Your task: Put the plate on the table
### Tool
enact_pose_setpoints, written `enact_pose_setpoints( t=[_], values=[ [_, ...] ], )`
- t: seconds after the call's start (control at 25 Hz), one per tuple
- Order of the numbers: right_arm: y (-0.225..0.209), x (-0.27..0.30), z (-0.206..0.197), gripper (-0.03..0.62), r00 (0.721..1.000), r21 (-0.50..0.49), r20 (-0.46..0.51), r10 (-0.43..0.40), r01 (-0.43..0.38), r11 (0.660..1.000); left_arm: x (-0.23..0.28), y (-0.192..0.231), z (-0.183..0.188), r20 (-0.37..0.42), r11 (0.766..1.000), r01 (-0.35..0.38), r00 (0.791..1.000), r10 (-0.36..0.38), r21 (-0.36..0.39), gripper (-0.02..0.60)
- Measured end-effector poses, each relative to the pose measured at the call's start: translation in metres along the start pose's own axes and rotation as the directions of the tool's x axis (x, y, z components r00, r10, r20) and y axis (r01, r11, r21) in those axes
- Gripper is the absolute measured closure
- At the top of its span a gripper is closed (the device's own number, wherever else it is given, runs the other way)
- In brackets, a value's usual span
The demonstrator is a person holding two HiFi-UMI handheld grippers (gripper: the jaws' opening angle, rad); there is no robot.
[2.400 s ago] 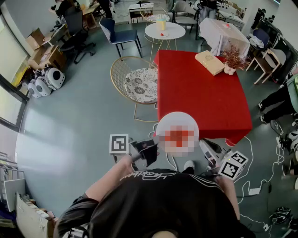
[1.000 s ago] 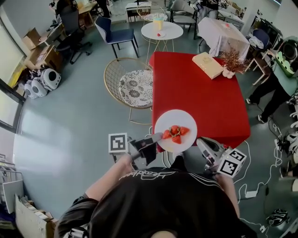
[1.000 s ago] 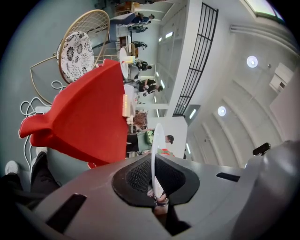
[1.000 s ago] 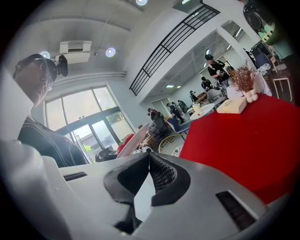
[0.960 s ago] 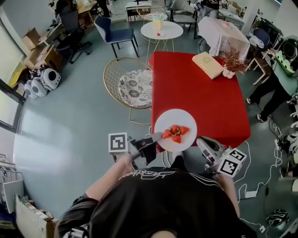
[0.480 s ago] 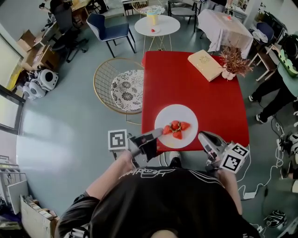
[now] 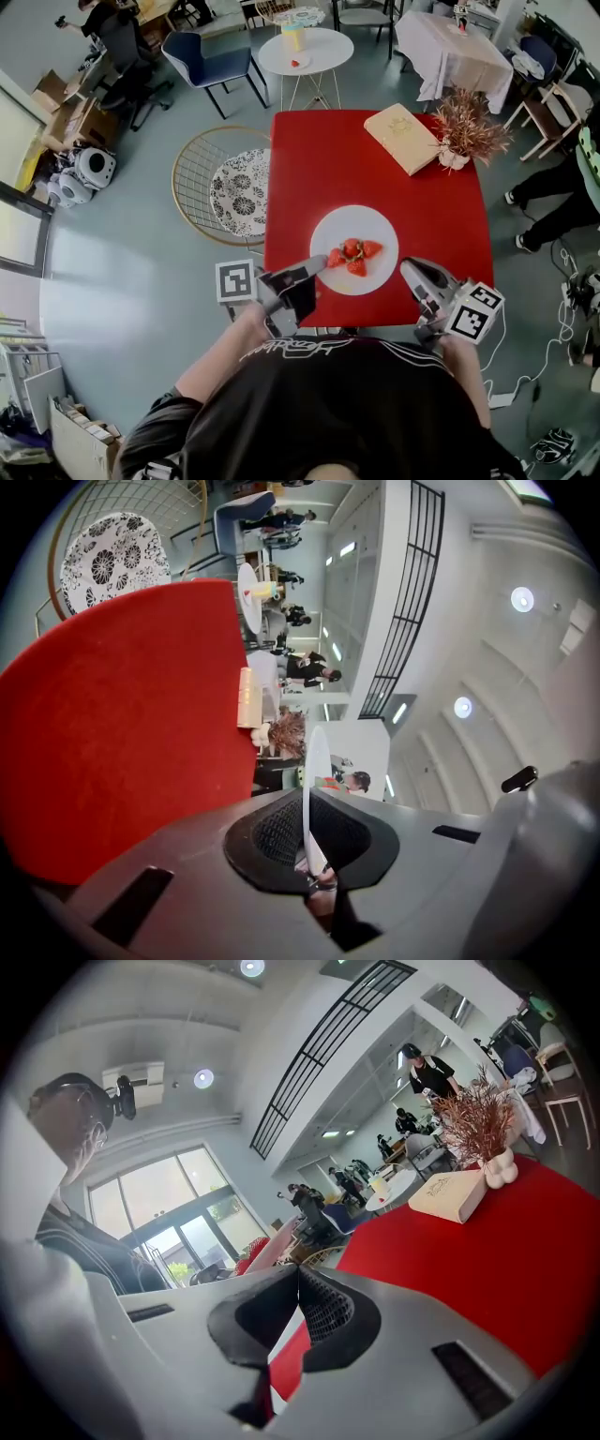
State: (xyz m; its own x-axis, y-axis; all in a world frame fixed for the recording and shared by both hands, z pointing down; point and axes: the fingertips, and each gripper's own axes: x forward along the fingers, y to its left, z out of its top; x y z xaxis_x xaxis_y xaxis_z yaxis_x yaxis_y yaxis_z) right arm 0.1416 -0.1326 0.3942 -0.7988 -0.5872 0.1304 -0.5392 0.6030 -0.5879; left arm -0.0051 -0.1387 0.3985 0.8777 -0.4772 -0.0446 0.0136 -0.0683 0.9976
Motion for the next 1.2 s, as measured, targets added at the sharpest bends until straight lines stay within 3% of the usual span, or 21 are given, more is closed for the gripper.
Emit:
enact_pose_setpoints(
  t=[0.64,1.2],
  values=[
    [-0.076,-0.012,0.031,0.587,1.0,0.061,0.021,-0.002,0.0,0.998,0.072,0.013,0.018,0.026,1.0,-0.022,0.999,0.022,0.005,0.566],
    [-0.093,-0.015,0.022,0.586,1.0,0.095,0.029,-0.013,0.01,0.995,0.078,0.036,0.046,0.099,0.997,-0.072,0.993,0.07,0.012,0.566]
  ],
)
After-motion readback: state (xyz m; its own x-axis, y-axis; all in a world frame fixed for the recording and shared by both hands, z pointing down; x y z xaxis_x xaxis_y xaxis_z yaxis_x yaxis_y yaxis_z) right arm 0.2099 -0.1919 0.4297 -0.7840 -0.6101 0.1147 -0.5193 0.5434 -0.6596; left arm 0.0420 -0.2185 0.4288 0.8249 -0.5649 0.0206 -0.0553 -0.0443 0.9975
